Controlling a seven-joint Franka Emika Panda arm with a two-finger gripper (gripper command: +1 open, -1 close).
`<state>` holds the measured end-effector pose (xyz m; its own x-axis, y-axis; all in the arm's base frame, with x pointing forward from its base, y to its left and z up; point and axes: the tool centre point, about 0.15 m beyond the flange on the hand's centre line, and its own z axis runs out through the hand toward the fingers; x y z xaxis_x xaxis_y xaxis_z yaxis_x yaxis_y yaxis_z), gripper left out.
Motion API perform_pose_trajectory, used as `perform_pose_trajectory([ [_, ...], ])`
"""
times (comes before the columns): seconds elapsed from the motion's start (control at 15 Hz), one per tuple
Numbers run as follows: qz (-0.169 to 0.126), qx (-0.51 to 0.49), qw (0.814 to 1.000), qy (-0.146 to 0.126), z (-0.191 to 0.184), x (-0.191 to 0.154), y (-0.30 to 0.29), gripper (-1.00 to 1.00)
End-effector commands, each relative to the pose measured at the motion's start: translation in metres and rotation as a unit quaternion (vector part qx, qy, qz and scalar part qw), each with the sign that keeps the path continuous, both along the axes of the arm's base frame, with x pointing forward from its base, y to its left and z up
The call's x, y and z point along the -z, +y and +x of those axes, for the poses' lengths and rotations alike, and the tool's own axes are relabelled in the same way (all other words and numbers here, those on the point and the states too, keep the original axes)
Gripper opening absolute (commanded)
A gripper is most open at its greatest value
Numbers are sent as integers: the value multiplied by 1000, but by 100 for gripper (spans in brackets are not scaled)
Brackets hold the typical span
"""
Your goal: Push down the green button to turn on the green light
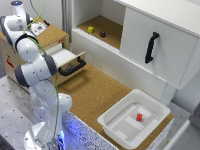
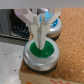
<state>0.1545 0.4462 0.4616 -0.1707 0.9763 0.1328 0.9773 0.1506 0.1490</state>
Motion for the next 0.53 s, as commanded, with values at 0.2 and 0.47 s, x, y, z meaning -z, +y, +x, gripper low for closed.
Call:
perform_pose_trajectory([
  [0.2,-16,26,999,-26,13,12,12,-100],
  [0.47,20,32,999,-26,25,-43,0,-100],
])
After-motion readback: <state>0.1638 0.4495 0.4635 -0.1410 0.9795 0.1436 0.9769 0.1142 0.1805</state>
